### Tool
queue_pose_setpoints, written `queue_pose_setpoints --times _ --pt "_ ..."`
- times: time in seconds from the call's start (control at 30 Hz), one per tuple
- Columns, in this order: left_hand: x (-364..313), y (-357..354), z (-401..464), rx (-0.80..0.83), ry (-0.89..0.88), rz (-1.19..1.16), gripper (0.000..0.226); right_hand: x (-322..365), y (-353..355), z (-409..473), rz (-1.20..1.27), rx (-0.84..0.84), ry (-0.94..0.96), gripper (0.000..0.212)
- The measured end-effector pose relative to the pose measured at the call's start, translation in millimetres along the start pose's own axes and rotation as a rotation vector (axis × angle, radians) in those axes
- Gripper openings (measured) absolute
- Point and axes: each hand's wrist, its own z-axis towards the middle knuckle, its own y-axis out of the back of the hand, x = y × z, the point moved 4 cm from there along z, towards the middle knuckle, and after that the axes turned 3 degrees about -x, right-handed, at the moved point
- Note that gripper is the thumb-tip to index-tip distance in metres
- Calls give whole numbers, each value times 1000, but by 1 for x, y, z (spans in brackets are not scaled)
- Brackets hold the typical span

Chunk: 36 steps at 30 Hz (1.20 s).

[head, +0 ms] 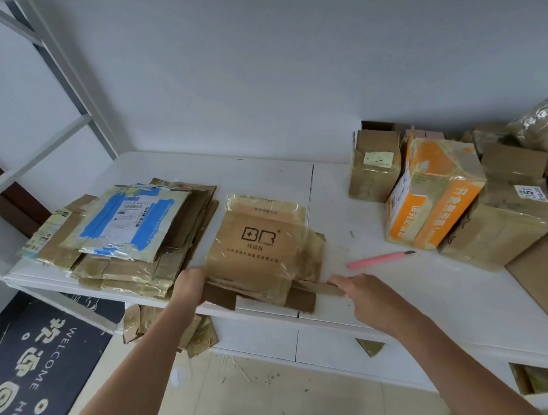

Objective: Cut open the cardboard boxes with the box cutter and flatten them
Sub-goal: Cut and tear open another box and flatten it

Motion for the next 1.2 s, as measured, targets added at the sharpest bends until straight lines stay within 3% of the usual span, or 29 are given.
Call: queue_pose_setpoints --times 0.1,0.2,0.27,0.37,0.43,0.53,0.73,0.8,0.93,1.03,1.13,1.2 --pt "-16 -11 0 -50 -149 -6 26 -1 -7 6 36 56 -21 47" --pt "-28 -18 2 -63 -281 210 43 -9 -3 9 312 173 -99 56" --pt "-35 -22 4 -54 -310 289 53 -10 11 15 563 62 -159 57" --pt "-50 -32 1 0 -439 383 69 -10 28 26 818 -267 -251 40" --pt "-58 -46 -6 125 -553 493 70 -6 25 34 880 -283 -333 40" --pt "-51 -73 -9 298 -622 721 61 1 7 43 791 -167 -395 60" --pt "-18 -108 1 375 -653 1106 45 -7 -41 38 213 -64 -450 63" --pt "-13 -115 3 357 -657 1156 38 -3 -53 39 160 -73 -368 65" --pt "-21 -120 13 378 -687 1148 29 4 -79 47 110 29 -241 65" --pt "-32 -110 25 275 -627 862 21 0 -92 50 46 84 -244 66" --pt "-32 -97 39 48 -487 762 46 -2 -96 53 29 120 -242 65" --pt "-31 -95 43 9 -385 794 60 -4 -97 54 30 139 -241 64"
